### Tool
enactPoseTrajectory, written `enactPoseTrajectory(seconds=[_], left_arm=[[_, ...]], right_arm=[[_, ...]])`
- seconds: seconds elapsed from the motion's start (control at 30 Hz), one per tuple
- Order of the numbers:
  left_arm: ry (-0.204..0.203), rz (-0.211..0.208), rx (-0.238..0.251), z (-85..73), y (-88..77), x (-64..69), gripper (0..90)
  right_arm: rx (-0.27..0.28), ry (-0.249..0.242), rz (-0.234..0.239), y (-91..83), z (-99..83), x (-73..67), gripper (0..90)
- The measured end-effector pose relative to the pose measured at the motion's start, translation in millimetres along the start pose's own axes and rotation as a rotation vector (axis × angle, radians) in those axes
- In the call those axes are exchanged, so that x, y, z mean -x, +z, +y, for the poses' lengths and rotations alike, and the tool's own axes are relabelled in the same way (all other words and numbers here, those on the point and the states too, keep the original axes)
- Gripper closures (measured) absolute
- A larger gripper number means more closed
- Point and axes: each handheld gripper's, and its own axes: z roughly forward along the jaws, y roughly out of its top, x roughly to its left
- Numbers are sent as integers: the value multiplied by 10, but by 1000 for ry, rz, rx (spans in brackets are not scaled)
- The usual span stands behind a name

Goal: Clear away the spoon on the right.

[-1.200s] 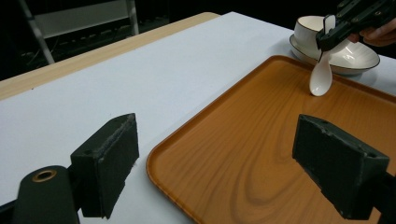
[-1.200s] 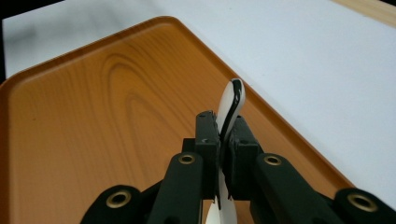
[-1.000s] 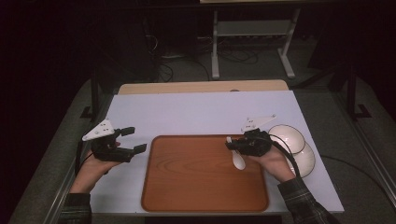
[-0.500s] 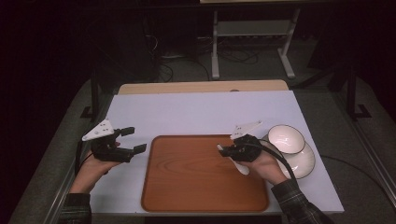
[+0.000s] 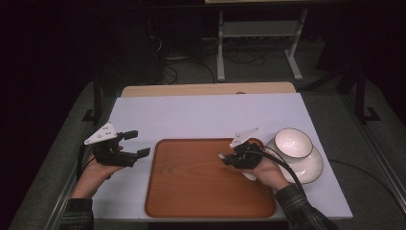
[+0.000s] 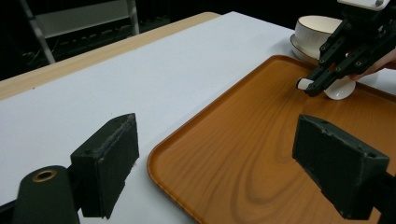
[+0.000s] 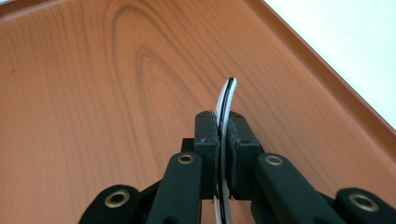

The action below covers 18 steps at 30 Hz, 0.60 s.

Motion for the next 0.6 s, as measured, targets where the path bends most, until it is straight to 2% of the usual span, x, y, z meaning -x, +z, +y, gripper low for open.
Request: enactPoseTrajectory(seconds=[0.6], left_arm=[[1, 0, -2, -2, 0, 0, 140]], right_arm=[[-49, -15, 7, 123, -50, 49, 781]])
